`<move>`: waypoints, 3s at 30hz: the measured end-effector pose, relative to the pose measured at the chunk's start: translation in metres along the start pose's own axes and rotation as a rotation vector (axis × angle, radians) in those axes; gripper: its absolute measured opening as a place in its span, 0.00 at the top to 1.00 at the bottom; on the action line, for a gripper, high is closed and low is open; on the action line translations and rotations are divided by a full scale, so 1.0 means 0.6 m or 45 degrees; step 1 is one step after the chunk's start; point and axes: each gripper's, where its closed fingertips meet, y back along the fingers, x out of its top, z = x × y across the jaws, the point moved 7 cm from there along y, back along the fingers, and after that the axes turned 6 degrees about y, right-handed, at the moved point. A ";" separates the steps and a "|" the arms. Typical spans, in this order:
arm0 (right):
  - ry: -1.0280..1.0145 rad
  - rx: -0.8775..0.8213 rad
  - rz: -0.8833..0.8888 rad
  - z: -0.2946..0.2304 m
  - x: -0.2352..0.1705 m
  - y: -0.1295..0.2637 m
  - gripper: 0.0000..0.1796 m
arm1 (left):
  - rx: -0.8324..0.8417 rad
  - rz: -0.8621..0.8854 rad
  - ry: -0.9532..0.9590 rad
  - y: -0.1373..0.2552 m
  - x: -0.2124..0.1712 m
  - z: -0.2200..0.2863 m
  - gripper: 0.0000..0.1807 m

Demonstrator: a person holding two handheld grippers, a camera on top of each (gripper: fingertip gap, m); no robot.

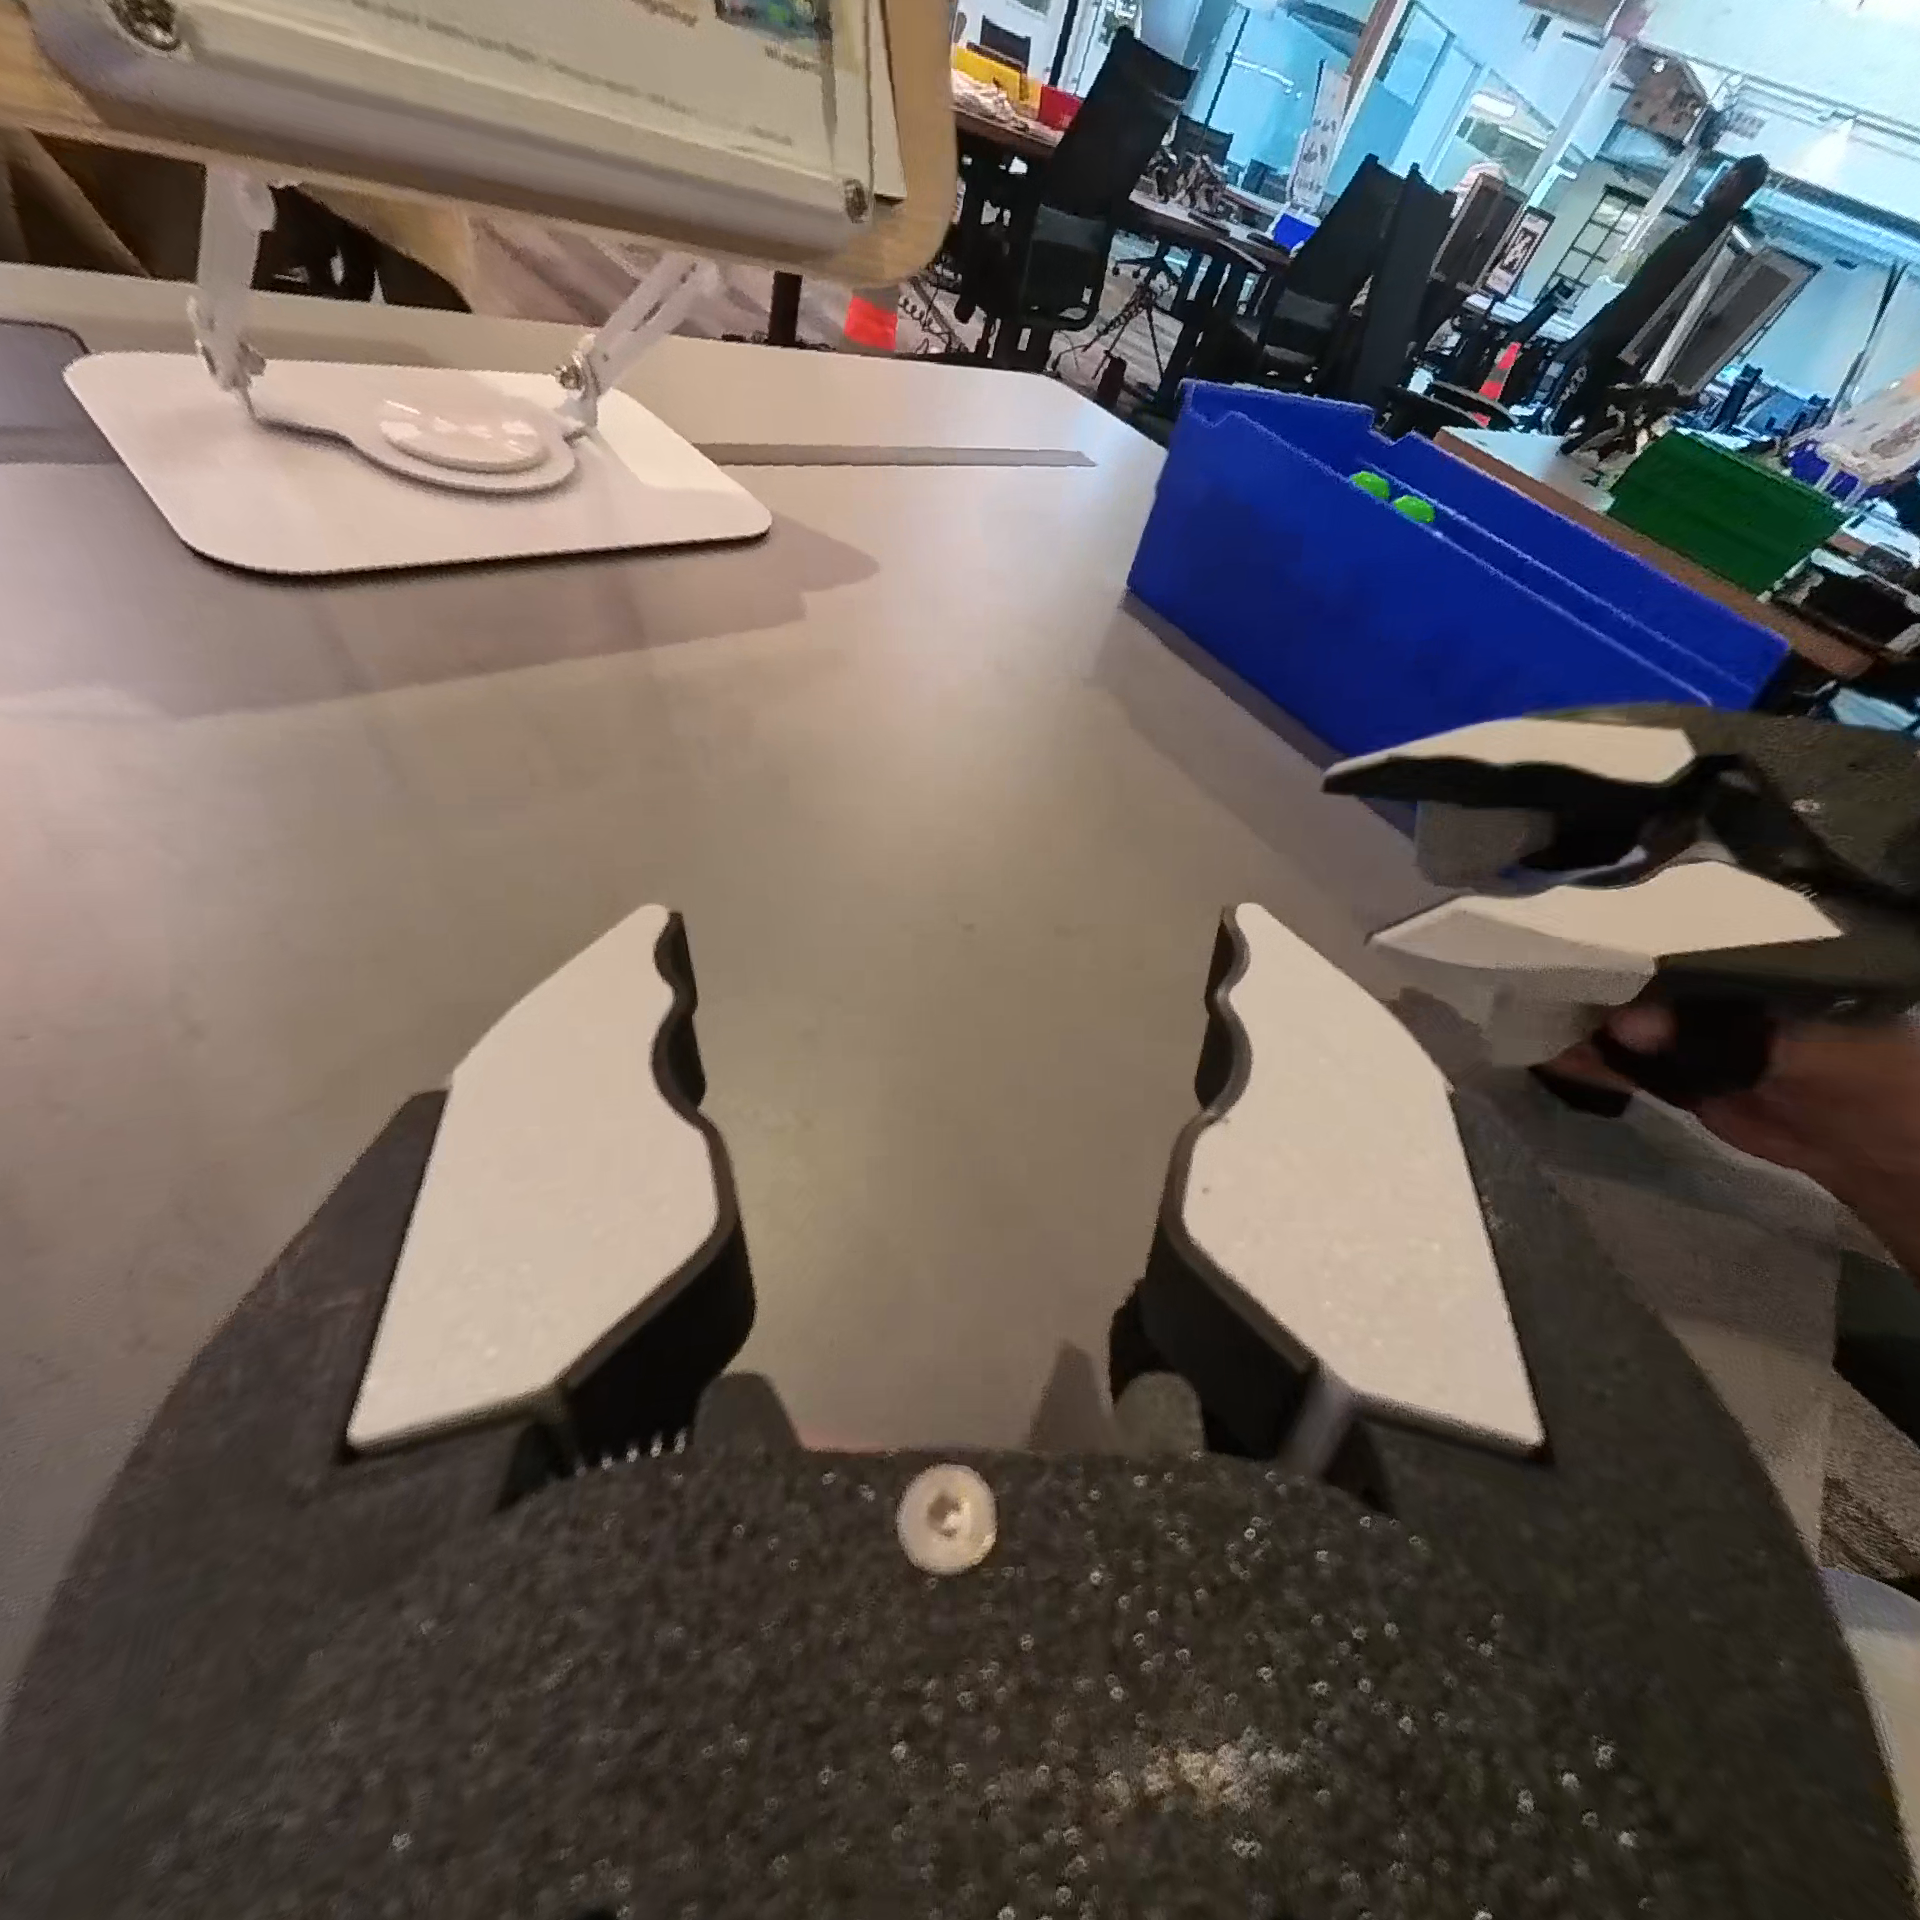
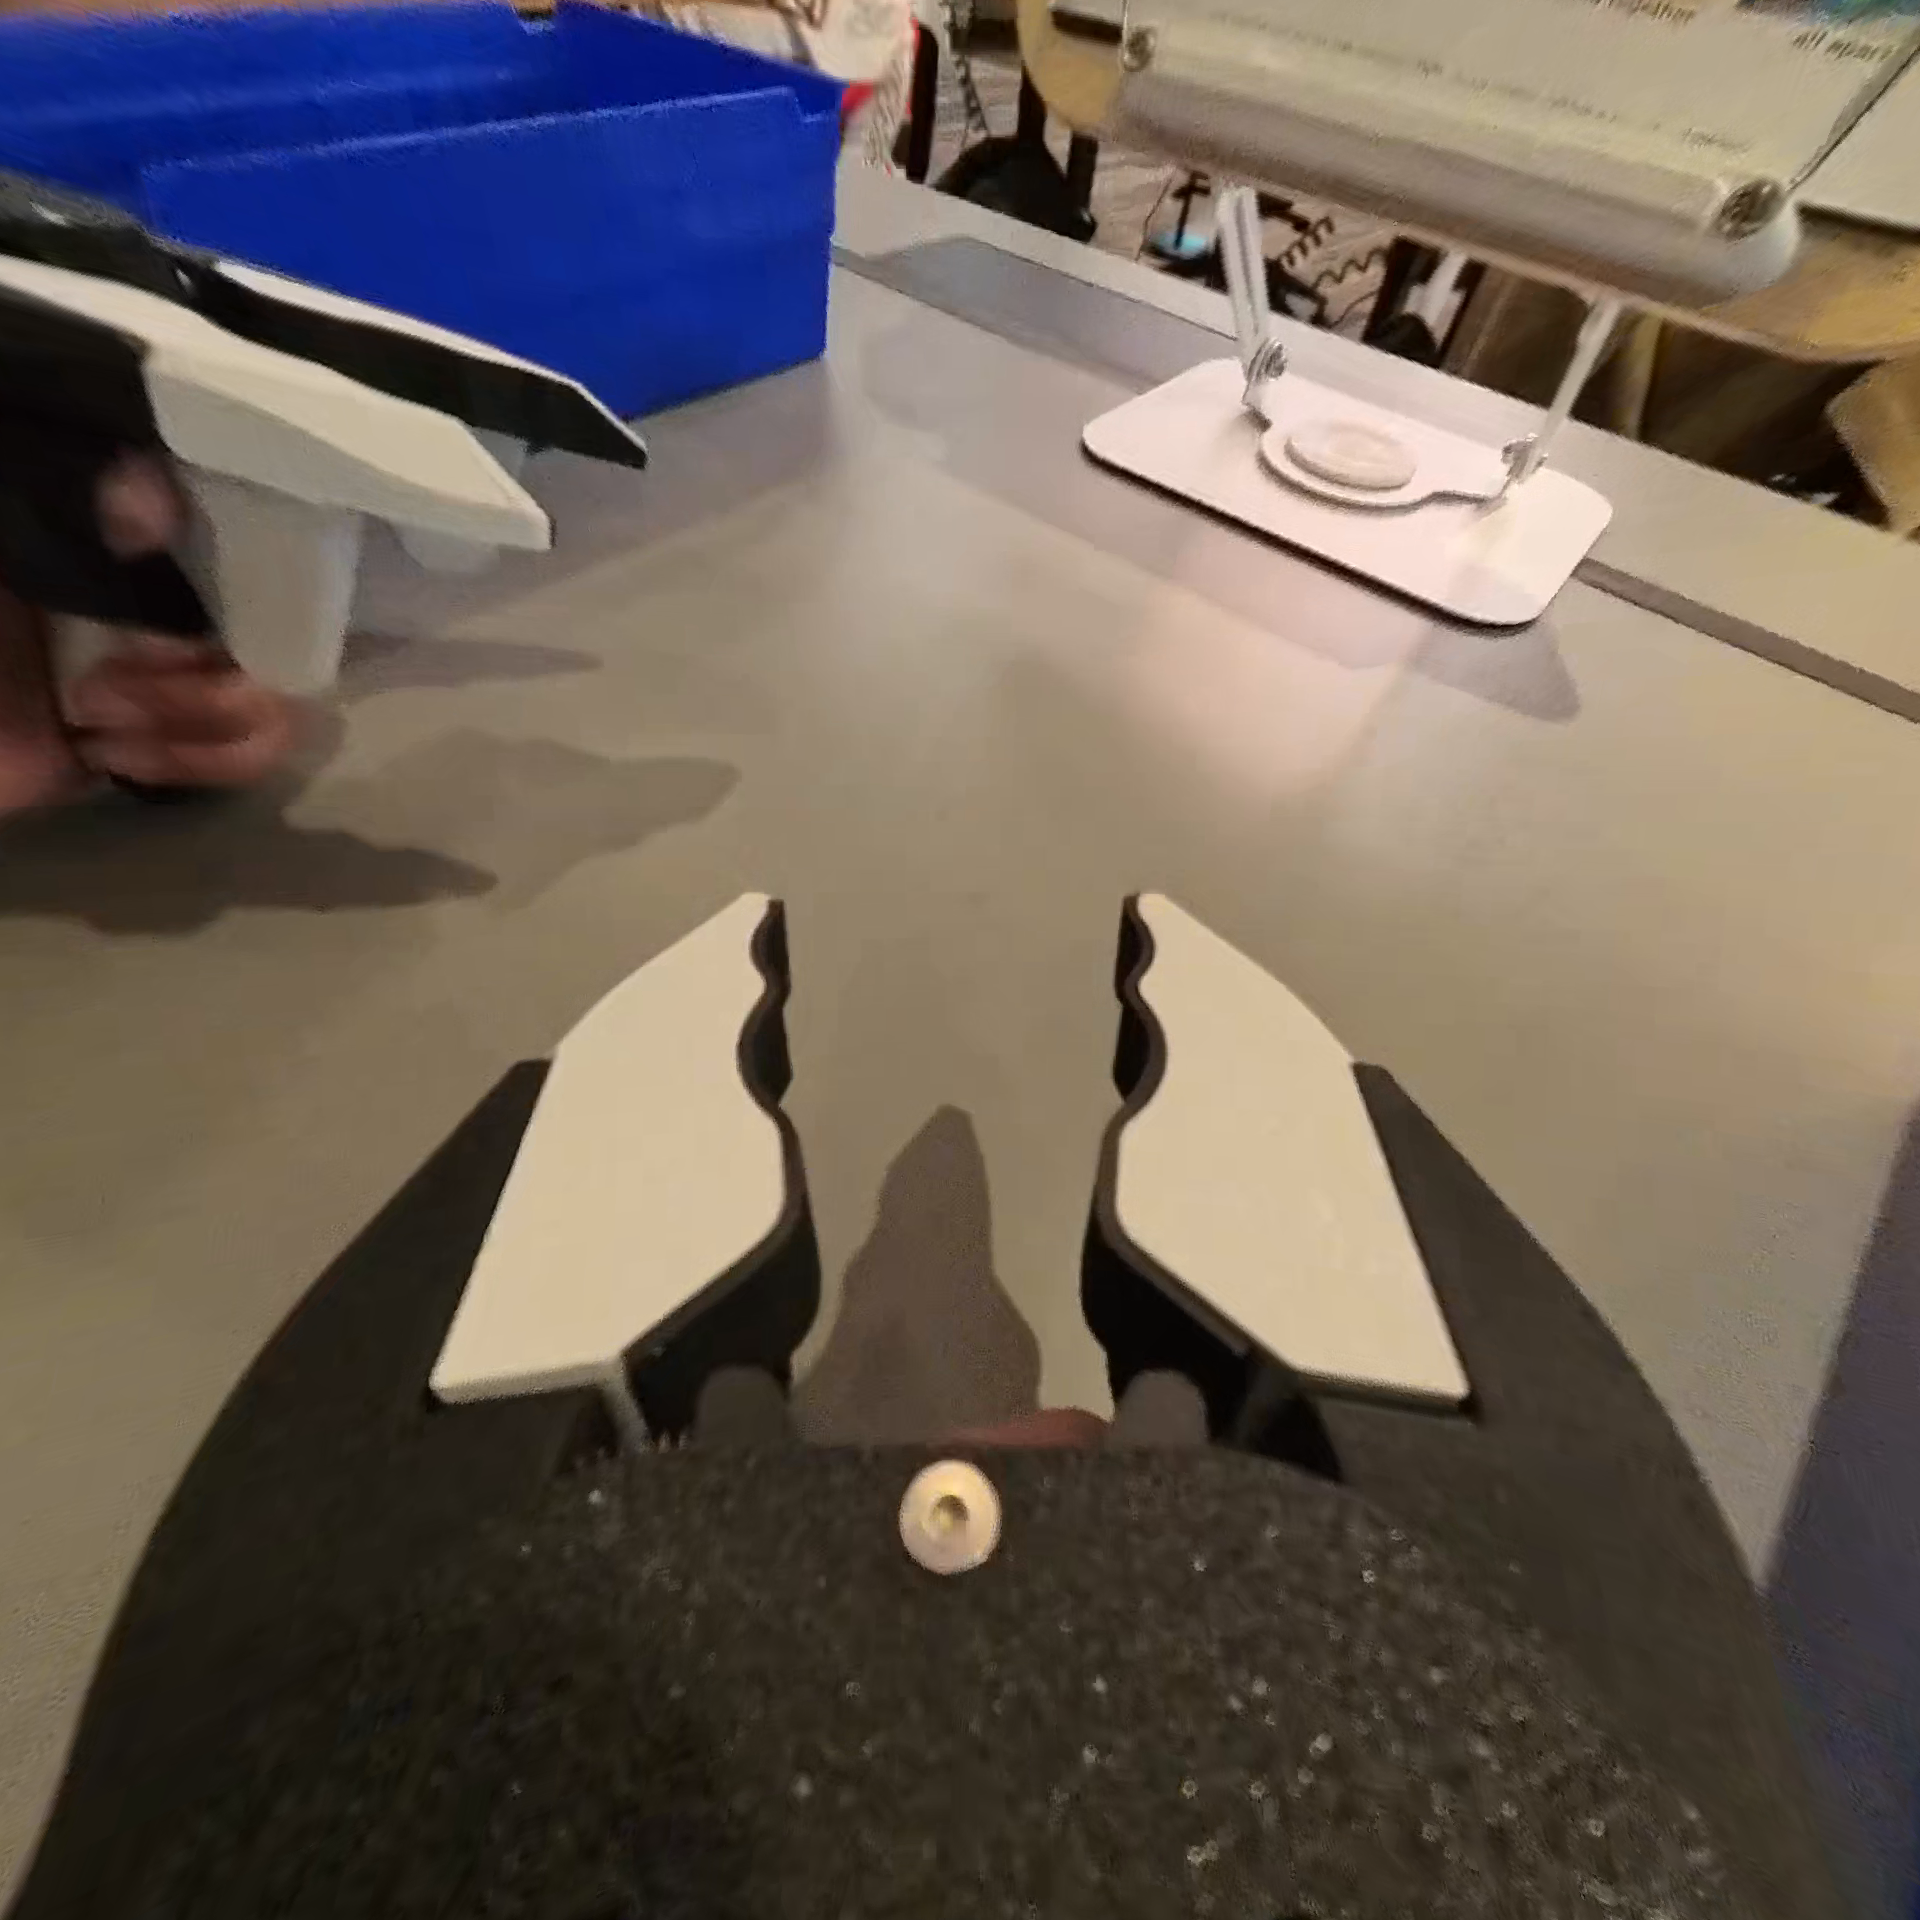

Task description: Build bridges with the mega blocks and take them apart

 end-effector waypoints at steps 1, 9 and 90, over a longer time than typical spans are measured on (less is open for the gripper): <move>0.019 -0.018 0.006 0.002 0.000 0.000 0.67 | 0.004 -0.006 0.001 0.000 -0.001 -0.001 0.48; -0.028 -0.030 0.049 0.016 -0.008 0.013 0.69 | 0.048 -0.039 -0.060 0.003 -0.008 0.001 0.49; -0.061 0.080 0.049 0.008 0.003 0.059 0.72 | 0.137 -1.522 -0.349 -0.143 0.081 -0.118 0.80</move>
